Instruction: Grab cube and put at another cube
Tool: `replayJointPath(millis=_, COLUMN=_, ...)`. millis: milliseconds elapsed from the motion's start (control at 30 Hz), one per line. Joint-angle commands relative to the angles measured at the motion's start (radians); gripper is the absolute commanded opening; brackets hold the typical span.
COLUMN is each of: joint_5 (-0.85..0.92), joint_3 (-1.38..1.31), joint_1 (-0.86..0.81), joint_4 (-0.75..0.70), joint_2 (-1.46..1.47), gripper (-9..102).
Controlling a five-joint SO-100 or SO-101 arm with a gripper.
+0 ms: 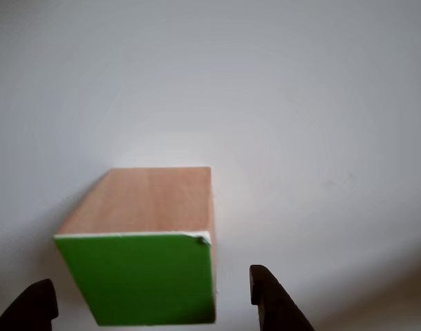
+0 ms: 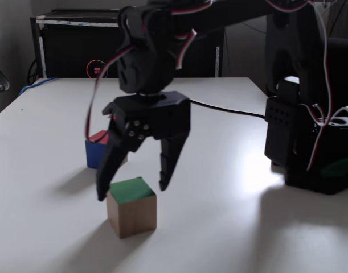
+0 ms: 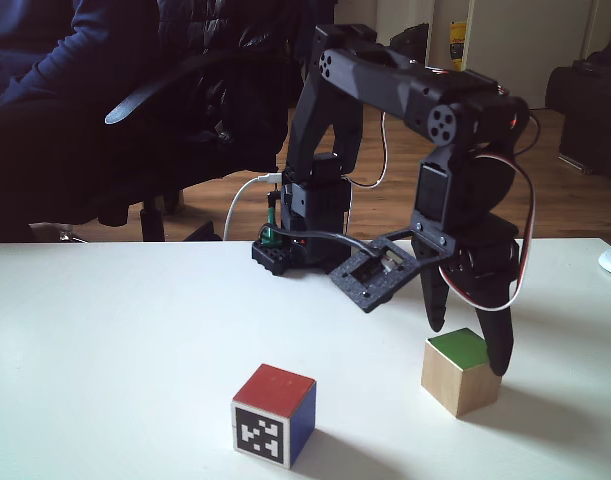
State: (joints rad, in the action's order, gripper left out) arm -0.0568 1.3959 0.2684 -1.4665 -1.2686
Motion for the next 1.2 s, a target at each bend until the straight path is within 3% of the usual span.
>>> replayJointPath(millis=0, joint_5=0.012, joint_3=-0.058, joint_1=-0.011, joint_4=-0.005, joint_2=0.014, gripper=43)
replayJointPath(millis=500, joint_5=0.011, joint_3=-0.121, joint_1=-0.02, joint_4=-0.005, joint_2=0.143, gripper=37)
replayJointPath(millis=933, joint_5=-0.011, joint_3=-0.129, joint_1=-0.034, joint_4=0.011, joint_2=0.118, gripper=12)
replayJointPath(millis=1167, joint_5=-0.04, joint_3=-0.098, joint_1=-0.066, joint_4=0.003, joint_2=-0.054, gripper=10)
